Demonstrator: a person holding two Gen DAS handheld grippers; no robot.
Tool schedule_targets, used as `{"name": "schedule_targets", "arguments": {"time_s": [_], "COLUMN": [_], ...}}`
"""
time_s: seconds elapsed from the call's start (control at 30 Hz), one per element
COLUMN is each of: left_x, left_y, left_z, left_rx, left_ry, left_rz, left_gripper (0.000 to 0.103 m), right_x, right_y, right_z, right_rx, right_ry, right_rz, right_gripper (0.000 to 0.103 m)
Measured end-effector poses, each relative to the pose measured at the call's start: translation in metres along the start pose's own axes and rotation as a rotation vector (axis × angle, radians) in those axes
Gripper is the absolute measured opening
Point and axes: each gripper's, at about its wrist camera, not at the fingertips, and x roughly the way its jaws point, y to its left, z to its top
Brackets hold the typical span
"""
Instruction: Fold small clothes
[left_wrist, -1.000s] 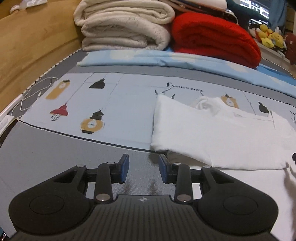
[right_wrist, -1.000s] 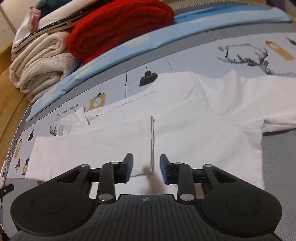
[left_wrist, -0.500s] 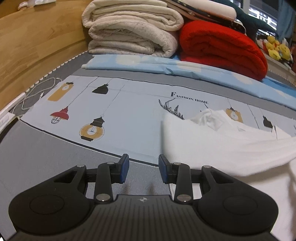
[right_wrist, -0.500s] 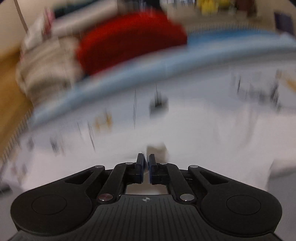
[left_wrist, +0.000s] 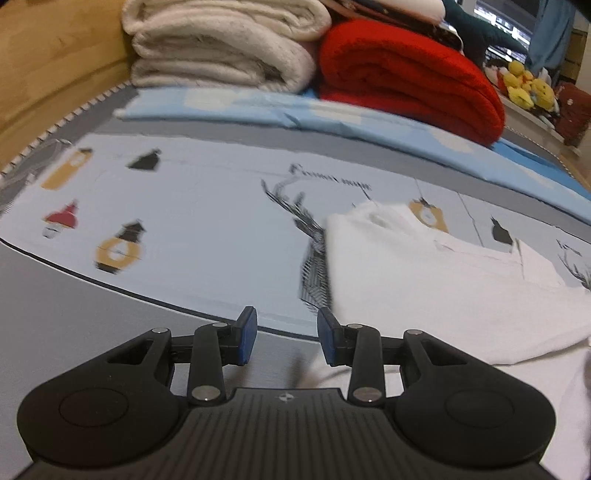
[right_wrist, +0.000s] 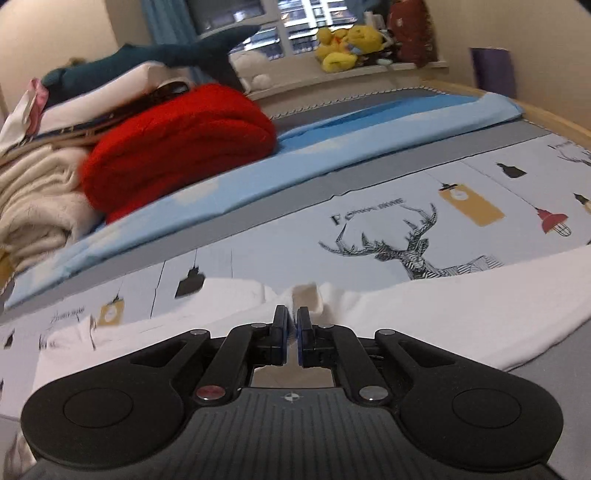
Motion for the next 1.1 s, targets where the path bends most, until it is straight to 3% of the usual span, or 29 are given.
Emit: {"name": "schedule_targets", "arguments": {"time_s": [0.1, 0.17, 0.2, 0.23, 0.3, 0.37, 0.47, 0.5, 0.67, 0.87, 0.97, 1.03, 1.1], "left_x": [0.010, 0.014, 0.015, 0.017, 0.023, 0.034, 0.060, 0.065, 0.052, 0.041, 0.050, 0.064, 0.067], "left_y": [-0.009, -0.014, -0.016, -0.018, -0.021, -0.020, -0.017, -0.014, -0.008, -0.018, -0.023, -0.026, -0.027], "left_z": [-0.002, -0.001, -0.001, -0.001, 0.000, -0.002, -0.013, -0.016, -0.006, 0.006, 0.006, 0.000, -0.002], "left_rx": [0.010, 0.023, 0.027, 0.032, 0.035, 0.028, 0.060, 0.061, 0.025, -0.002, 0.005, 0.054, 0.073], "left_ry": [0.034, 0.038, 0.036, 0.035, 0.045, 0.080, 0.181, 0.205, 0.149, 0.079, 0.130, 0.222, 0.236], "left_rz": [-0.019, -0.035, -0.042, -0.048, -0.057, -0.065, 0.042, 0.070, 0.027, -0.072, -0.078, -0.012, 0.010], "left_gripper": [0.040, 0.040, 0.040, 0.040, 0.040, 0.040, 0.040, 0.045, 0.045, 0.045, 0.045, 0.047, 0.052], "right_x": [0.028, 0.031, 0.027, 0.023, 0.019, 0.026, 0.059, 0.062, 0.045, 0.029, 0.019, 0.013, 0.010], "right_y": [-0.007, -0.009, -0.010, -0.011, -0.011, -0.010, -0.014, -0.018, -0.017, -0.060, -0.097, -0.124, -0.151], "right_z": [-0.009, -0.011, -0.008, -0.005, -0.003, -0.005, -0.020, -0.024, -0.006, 0.006, 0.011, 0.011, 0.010], "right_rx": [0.013, 0.003, 0.009, 0.023, 0.063, 0.078, 0.050, 0.064, 0.063, 0.151, 0.215, 0.257, 0.292], "right_ry": [0.157, 0.144, 0.110, 0.085, 0.063, 0.102, 0.282, 0.297, 0.193, 0.118, 0.080, 0.056, 0.035], "right_rz": [-0.091, -0.201, -0.208, -0.181, -0.047, 0.043, -0.082, -0.095, -0.075, -0.172, -0.227, -0.268, -0.307], "right_gripper": [0.005, 0.010, 0.010, 0.010, 0.010, 0.014, 0.016, 0.015, 0.021, 0.024, 0.025, 0.026, 0.026]}}
